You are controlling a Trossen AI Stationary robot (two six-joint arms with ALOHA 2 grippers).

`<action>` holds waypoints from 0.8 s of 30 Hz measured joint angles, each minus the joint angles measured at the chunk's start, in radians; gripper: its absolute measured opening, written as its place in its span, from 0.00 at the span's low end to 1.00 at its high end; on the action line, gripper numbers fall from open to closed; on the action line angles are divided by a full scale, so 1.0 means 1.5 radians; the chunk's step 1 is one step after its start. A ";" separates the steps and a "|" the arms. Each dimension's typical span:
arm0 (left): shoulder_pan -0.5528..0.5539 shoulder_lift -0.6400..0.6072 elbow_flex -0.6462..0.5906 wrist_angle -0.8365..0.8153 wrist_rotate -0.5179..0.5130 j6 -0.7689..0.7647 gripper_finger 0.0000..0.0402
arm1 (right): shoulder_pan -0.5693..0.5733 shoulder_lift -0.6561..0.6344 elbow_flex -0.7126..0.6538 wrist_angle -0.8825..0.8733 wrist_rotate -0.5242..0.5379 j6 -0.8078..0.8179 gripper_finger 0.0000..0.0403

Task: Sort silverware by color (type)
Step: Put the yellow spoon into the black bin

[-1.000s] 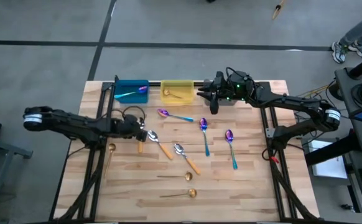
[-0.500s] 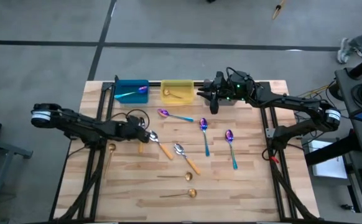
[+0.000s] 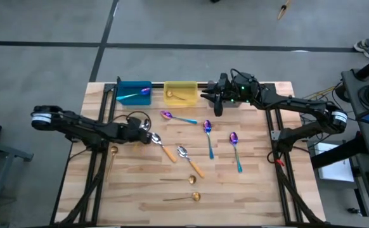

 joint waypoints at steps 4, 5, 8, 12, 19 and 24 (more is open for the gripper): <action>0.000 -0.025 0.001 -0.005 0.000 0.001 0.03 | 0.000 0.001 -0.013 0.000 0.000 0.011 0.20; 0.000 -0.034 0.003 -0.012 0.003 0.007 0.02 | 0.000 0.001 -0.017 0.000 0.000 0.012 0.20; 0.000 -0.066 0.017 -0.043 0.001 0.025 0.01 | 0.000 0.001 -0.026 0.015 0.000 0.024 0.20; 0.000 -0.107 0.052 -0.086 -0.038 0.085 0.01 | 0.000 0.001 -0.037 0.044 0.001 0.046 0.20; 0.000 -0.149 0.136 -0.040 -0.122 0.339 0.00 | 0.006 0.014 -0.037 0.094 0.004 0.078 0.20; 0.009 -0.147 0.195 0.088 -0.138 0.558 0.01 | 0.012 0.077 -0.037 0.187 0.004 0.144 0.20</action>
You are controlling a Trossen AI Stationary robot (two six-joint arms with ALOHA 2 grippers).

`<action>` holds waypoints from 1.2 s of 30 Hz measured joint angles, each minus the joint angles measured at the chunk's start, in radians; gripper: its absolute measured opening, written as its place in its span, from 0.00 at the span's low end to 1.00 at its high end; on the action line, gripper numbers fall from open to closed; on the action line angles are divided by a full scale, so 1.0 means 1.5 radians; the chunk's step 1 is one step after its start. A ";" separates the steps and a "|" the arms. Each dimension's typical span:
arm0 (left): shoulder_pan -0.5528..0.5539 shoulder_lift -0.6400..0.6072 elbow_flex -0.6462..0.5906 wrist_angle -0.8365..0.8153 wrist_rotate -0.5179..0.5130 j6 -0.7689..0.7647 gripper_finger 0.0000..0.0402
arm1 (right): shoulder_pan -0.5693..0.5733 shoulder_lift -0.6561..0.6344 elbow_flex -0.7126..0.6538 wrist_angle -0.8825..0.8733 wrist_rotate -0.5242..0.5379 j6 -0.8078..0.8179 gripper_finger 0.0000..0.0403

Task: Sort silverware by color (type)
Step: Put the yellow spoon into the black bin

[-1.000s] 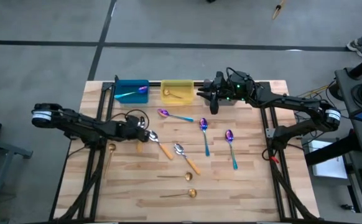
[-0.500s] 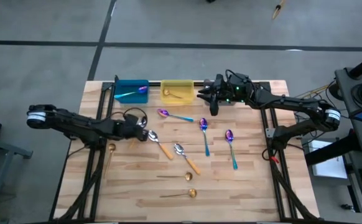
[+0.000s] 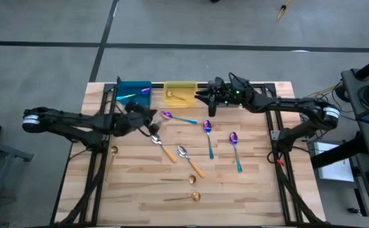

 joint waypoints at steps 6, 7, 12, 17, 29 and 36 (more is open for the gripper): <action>0.017 0.017 0.069 -0.050 -0.002 0.099 0.00 | -0.009 0.059 0.002 0.047 -0.005 0.041 0.26; 0.017 0.020 0.076 -0.079 0.001 0.112 0.00 | -0.011 0.063 0.004 0.042 -0.005 0.041 0.27; 0.020 0.021 0.072 -0.194 0.085 0.193 0.00 | -0.017 0.072 0.009 0.037 -0.005 0.035 0.28; 0.037 0.021 0.023 -0.235 0.199 0.294 0.00 | -0.019 0.070 0.009 0.038 -0.005 0.033 0.28; 0.210 0.114 0.000 -0.224 0.351 0.602 0.00 | -0.020 0.069 0.009 0.038 -0.005 0.025 0.28; 0.256 0.222 0.024 -0.258 0.352 0.791 0.00 | -0.020 0.068 0.009 0.037 -0.005 0.002 0.28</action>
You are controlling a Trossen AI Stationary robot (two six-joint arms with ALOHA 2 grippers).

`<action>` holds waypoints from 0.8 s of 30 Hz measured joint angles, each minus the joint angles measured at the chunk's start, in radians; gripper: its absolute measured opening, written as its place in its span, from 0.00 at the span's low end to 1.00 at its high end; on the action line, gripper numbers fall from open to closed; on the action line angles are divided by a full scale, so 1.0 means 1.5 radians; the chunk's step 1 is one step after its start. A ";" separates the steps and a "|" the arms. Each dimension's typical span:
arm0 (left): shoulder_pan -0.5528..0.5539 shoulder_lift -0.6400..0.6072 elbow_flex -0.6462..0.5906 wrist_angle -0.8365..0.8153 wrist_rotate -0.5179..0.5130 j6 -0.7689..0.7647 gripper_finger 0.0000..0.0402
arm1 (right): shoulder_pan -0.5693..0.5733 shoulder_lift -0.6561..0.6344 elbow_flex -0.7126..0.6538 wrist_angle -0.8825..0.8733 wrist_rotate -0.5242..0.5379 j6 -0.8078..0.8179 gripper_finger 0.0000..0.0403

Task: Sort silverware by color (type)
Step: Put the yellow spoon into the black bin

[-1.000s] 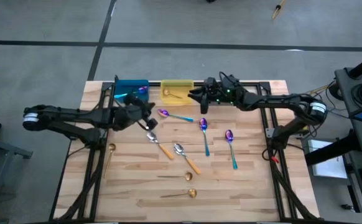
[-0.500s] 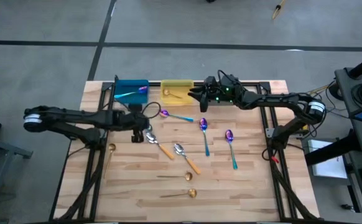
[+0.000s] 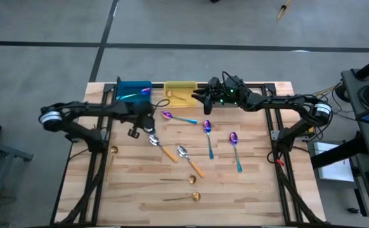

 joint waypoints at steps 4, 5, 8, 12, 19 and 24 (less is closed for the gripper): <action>0.001 0.045 0.028 0.000 -0.003 0.001 0.00 | -0.004 -0.001 0.000 0.000 0.000 -0.011 0.28; 0.001 0.053 0.036 -0.002 -0.003 0.001 0.00 | -0.004 -0.001 0.000 0.000 0.000 -0.013 0.28; 0.003 0.071 0.057 -0.015 -0.004 0.000 0.00 | -0.006 -0.001 0.000 0.000 0.000 -0.015 0.28; 0.004 0.084 0.073 -0.057 -0.005 -0.001 0.01 | -0.006 -0.001 0.000 0.000 0.000 -0.016 0.28; 0.004 0.081 0.075 -0.064 -0.005 0.008 0.12 | -0.006 -0.001 0.000 -0.004 0.000 -0.033 0.28; 0.004 0.083 0.072 -0.059 -0.005 0.031 0.26 | -0.006 -0.001 0.000 -0.011 0.000 -0.045 0.28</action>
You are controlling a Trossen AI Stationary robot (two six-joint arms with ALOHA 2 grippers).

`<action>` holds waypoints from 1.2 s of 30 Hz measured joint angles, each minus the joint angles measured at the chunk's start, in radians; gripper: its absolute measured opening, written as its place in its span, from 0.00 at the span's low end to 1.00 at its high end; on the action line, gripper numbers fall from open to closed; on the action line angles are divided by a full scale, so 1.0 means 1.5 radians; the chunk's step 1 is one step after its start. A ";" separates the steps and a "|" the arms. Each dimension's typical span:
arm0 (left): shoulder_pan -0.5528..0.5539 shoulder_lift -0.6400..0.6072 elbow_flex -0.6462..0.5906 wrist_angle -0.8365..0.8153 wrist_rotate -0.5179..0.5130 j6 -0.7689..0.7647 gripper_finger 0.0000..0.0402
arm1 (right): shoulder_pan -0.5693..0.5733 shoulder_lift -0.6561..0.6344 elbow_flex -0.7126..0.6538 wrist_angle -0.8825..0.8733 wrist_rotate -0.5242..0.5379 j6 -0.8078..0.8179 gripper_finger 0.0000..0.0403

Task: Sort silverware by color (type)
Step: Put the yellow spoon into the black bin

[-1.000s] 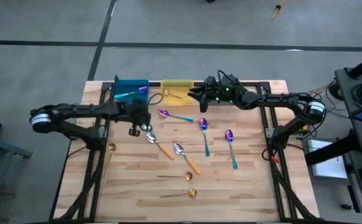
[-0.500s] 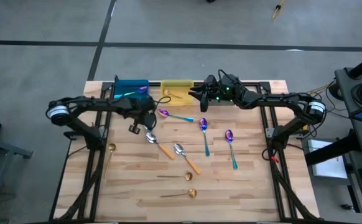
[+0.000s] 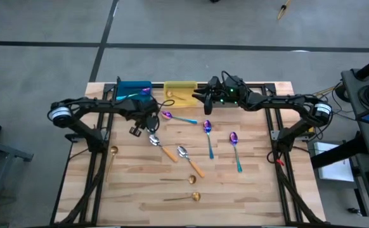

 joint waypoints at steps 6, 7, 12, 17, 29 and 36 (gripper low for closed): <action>0.000 0.029 -0.007 0.010 0.000 -0.001 0.37 | 0.000 0.000 0.000 -0.004 0.000 -0.002 0.28; -0.001 0.035 -0.007 0.011 0.000 -0.006 0.37 | 0.000 0.000 0.000 -0.004 0.000 -0.002 0.28; -0.001 0.074 -0.002 0.006 -0.002 -0.017 0.35 | 0.000 0.000 0.000 -0.016 0.000 -0.001 0.28; -0.001 0.080 -0.001 -0.005 0.001 -0.018 0.24 | 0.000 0.000 0.000 -0.025 0.000 -0.001 0.28; -0.002 0.028 -0.010 -0.009 0.005 -0.105 0.02 | 0.001 0.000 0.000 -0.036 0.000 -0.001 0.28; -0.001 -0.075 -0.010 0.002 0.001 -0.203 0.01 | 0.001 0.000 0.000 -0.053 0.000 0.006 0.28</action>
